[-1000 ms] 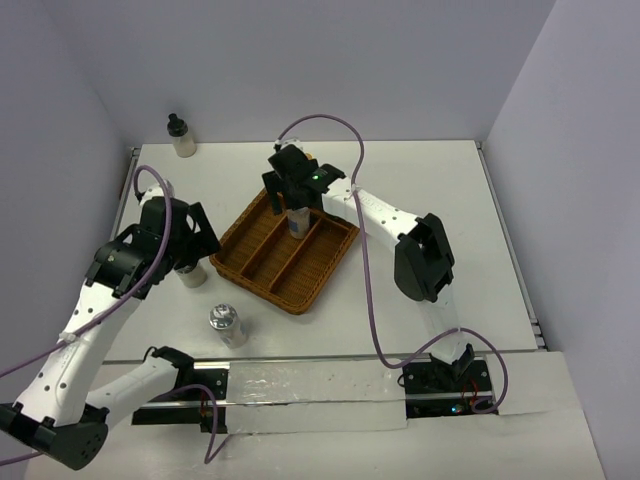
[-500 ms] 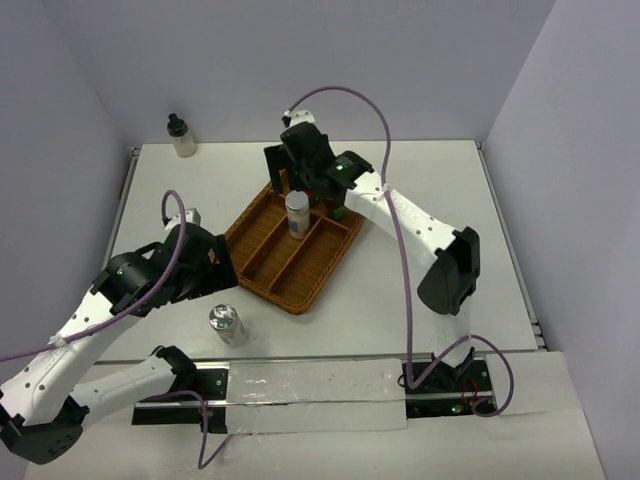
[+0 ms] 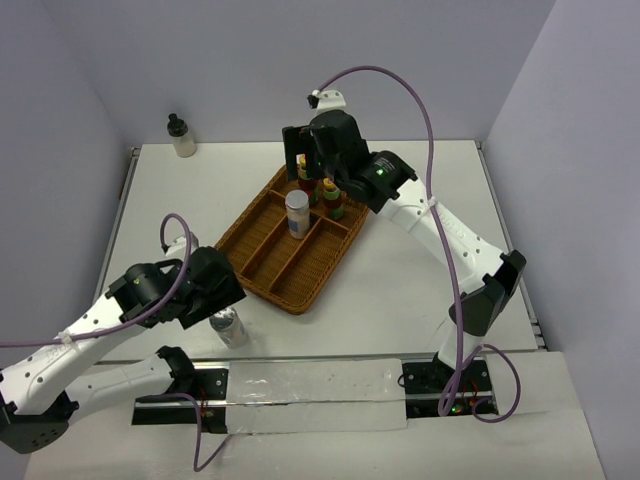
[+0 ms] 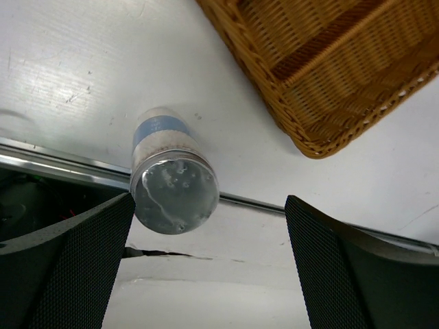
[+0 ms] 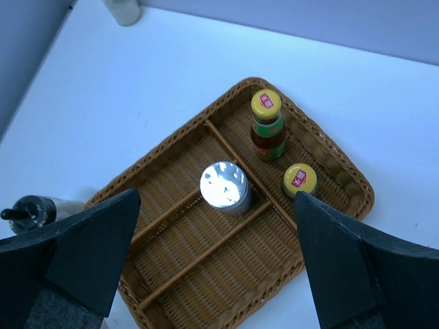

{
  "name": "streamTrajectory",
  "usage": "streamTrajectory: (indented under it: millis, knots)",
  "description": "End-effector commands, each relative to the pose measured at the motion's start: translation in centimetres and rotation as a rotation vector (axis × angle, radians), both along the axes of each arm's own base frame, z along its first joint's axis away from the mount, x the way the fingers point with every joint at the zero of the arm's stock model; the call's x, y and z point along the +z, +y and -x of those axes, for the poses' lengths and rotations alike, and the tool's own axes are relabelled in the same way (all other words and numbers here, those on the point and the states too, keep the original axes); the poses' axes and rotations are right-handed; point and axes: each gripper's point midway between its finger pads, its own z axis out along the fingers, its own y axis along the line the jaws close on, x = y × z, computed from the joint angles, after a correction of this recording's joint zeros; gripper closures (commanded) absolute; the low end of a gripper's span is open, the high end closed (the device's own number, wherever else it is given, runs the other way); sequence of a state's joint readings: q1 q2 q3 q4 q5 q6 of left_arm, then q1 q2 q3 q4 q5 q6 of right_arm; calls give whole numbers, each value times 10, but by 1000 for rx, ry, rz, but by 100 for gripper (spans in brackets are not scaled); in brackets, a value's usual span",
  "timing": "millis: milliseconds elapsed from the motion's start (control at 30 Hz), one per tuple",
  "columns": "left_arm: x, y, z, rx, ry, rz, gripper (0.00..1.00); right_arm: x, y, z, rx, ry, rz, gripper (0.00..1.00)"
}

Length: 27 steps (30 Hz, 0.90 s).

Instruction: Organize the condiment bottles

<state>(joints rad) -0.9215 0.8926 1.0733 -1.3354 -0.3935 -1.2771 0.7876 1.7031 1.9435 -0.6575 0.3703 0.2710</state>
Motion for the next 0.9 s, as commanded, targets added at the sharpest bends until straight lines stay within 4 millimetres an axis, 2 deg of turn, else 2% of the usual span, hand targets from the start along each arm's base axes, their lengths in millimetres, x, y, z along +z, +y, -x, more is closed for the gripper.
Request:
streamTrajectory:
  millis: [0,100,233,567,867]
  knots:
    - [-15,10,7,101,39,-9,1,5,-5,3,-19,-21,-4,0]
    - [-19,13,9,116,39,1,1,-2,-5,2,-20,-12,6,0]
    - [-34,17,13,136,74,-33,1,-8,-3,2,-13,-1,13,0]
    - [-49,21,13,136,111,-111,1,-12,-3,2,-12,4,16,0]
    - [-53,18,16,106,133,-115,12,-14,-1,2,-6,8,17,0]
